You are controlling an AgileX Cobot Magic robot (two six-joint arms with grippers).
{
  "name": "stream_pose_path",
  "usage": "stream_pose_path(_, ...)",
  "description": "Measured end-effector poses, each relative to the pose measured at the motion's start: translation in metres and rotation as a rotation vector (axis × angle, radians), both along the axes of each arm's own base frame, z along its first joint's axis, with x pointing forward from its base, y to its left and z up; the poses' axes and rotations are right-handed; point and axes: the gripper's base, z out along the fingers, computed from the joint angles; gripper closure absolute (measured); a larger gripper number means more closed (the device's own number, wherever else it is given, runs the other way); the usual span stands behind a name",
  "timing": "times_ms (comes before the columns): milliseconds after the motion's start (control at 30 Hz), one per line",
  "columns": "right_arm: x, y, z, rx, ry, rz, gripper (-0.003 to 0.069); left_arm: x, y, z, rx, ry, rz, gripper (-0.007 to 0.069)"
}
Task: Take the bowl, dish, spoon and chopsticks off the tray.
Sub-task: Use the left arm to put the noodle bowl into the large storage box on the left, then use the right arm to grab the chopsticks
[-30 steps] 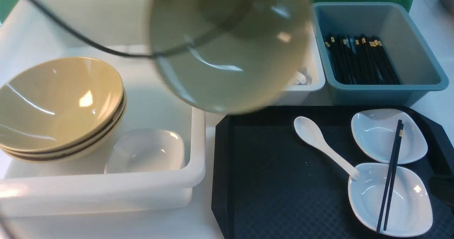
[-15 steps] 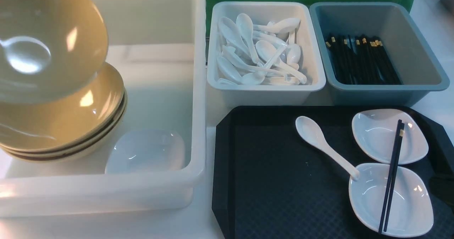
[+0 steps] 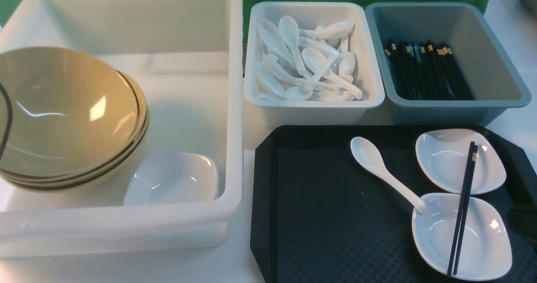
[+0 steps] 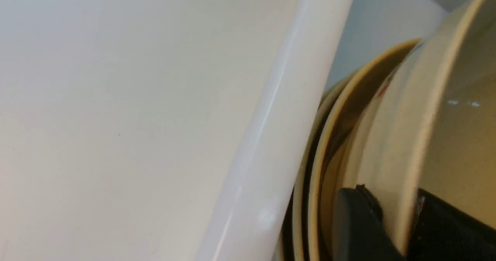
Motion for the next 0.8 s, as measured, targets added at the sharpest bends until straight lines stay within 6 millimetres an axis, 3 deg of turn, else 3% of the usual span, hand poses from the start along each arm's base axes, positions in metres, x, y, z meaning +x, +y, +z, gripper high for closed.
stream_pose_path(200,0.0,0.0,0.0,0.005,0.0,-0.001,0.0613,-0.001,-0.004,0.006,-0.018,-0.03,-0.007,0.0272)
stream_pose_path(333,0.0,0.0,0.0,0.018,0.005,-0.009,0.0613,-0.008,-0.012,0.025,-0.018,-0.084,-0.022,0.0256)
stream_pose_path(500,0.003,0.001,-0.005,0.083,0.067,-0.054,0.0605,-0.034,-0.047,0.077,-0.026,-0.295,-0.113,0.0426)
stream_pose_path(633,0.016,0.005,-0.019,0.106,0.212,-0.07,0.0525,-0.06,-0.106,0.118,0.049,-0.491,-0.386,0.0589)
stream_pose_path(700,0.024,0.006,-0.023,0.109,0.267,-0.079,0.047,-0.07,-0.135,0.126,0.105,-0.534,-0.561,0.0618)
stream_pose_path(733,0.027,0.006,-0.023,0.112,0.281,-0.084,0.0454,-0.071,-0.135,0.126,0.116,-0.538,-0.565,0.062)
stream_pose_path(767,0.038,0.008,-0.025,0.118,0.33,-0.1,0.0391,-0.082,-0.161,0.128,0.181,-0.562,-0.731,0.063)
stream_pose_path(800,0.048,0.009,-0.026,0.115,0.361,-0.109,0.0347,-0.087,-0.168,0.126,0.216,-0.567,-0.78,0.0633)
